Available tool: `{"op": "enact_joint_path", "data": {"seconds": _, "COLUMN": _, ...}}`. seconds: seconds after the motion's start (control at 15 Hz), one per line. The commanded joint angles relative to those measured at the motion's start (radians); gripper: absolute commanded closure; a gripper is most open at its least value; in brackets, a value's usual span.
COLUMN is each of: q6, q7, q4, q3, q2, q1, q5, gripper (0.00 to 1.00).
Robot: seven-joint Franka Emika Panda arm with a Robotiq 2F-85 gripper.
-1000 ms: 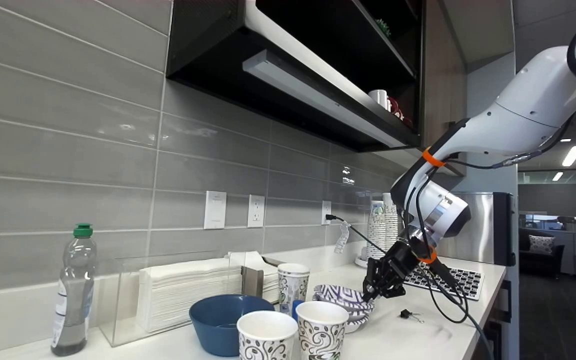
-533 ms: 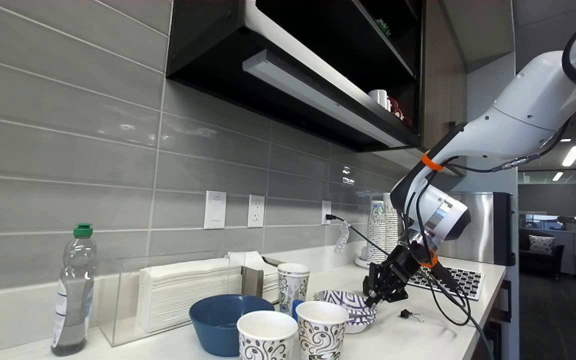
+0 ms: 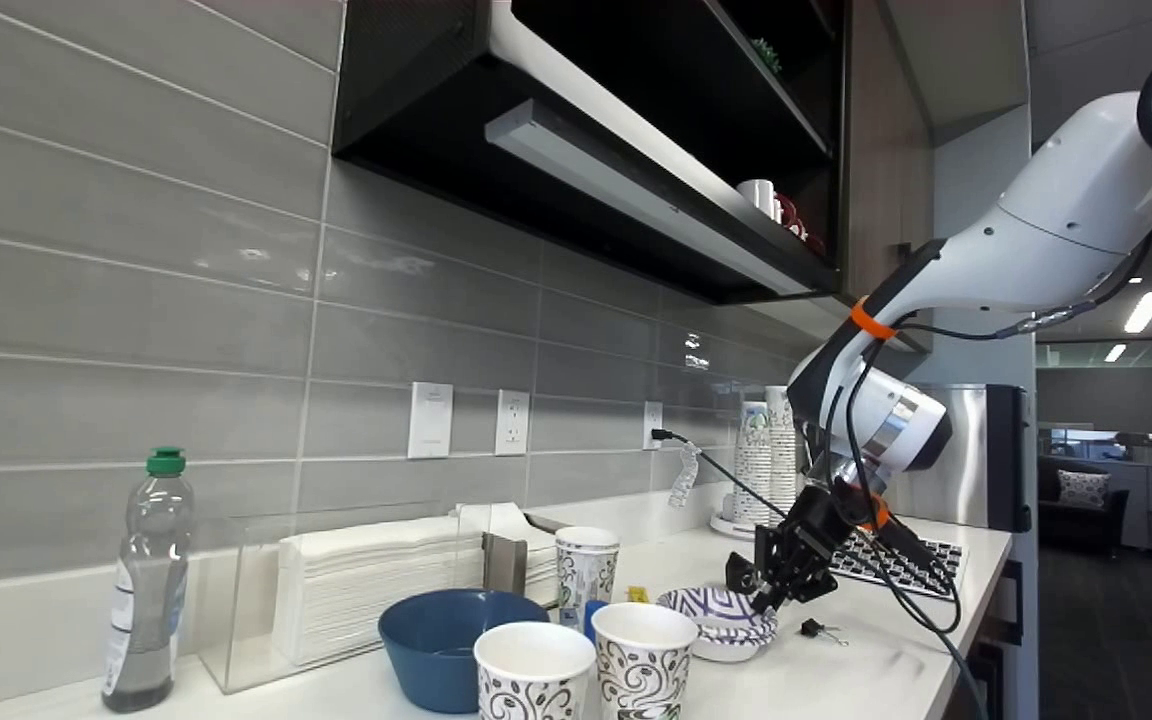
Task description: Stack up the white plastic plates
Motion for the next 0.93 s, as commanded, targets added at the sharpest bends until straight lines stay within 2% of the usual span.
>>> {"op": "enact_joint_path", "data": {"seconds": 0.0, "q6": 0.021, "q7": 0.043, "q4": -0.060, "q3": 0.000, "q2": -0.080, "q1": 0.006, "q5": -0.060, "gripper": 0.58}}
{"op": "enact_joint_path", "data": {"seconds": 0.2, "q6": 0.039, "q7": 0.051, "q4": -0.104, "q3": 0.002, "q2": -0.152, "q1": 0.019, "q5": -0.098, "gripper": 0.38}}
{"op": "enact_joint_path", "data": {"seconds": 0.53, "q6": 0.100, "q7": 0.077, "q4": -0.191, "q3": 0.012, "q2": -0.284, "q1": 0.055, "q5": -0.253, "gripper": 0.03}}
{"op": "enact_joint_path", "data": {"seconds": 0.6, "q6": 0.113, "q7": 0.084, "q4": -0.211, "q3": 0.016, "q2": -0.311, "q1": 0.064, "q5": -0.285, "gripper": 0.00}}
{"op": "enact_joint_path", "data": {"seconds": 0.87, "q6": 0.168, "q7": 0.095, "q4": -0.288, "q3": 0.037, "q2": -0.411, "q1": 0.105, "q5": -0.407, "gripper": 0.00}}
